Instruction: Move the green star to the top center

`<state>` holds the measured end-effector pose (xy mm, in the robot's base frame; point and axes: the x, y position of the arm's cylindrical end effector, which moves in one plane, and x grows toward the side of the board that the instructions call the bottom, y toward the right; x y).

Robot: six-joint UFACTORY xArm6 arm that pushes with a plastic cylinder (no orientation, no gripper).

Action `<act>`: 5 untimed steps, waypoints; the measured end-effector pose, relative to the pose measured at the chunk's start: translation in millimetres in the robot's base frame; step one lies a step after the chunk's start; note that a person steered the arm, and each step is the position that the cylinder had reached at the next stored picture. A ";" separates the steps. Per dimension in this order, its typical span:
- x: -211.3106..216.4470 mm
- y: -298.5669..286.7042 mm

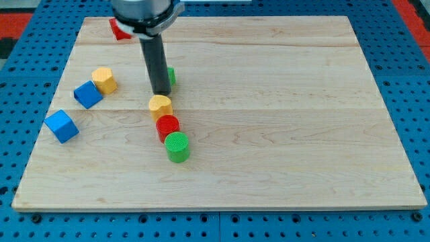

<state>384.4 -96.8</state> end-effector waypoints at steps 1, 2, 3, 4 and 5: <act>-42.5 -28.9; -53.7 -61.9; -62.2 -9.1; -90.9 36.7; -107.0 54.5</act>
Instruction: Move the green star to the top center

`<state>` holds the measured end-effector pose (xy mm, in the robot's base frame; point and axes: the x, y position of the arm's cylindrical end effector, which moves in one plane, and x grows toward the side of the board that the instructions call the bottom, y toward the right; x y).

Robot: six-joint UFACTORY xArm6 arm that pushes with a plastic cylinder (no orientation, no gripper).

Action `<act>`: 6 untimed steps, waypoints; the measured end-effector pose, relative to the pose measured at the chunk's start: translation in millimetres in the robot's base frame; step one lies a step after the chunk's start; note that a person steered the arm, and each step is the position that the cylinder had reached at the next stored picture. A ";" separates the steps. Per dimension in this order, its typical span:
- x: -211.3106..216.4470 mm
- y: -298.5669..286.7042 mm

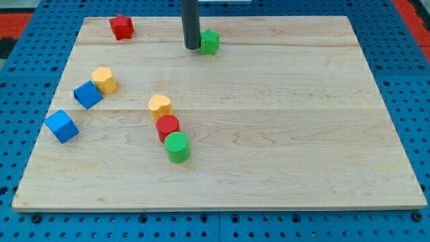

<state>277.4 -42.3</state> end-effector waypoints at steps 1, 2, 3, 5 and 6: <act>37.5 9.2; 10.7 45.8; -19.6 34.6; -1.2 18.8; -9.6 5.9</act>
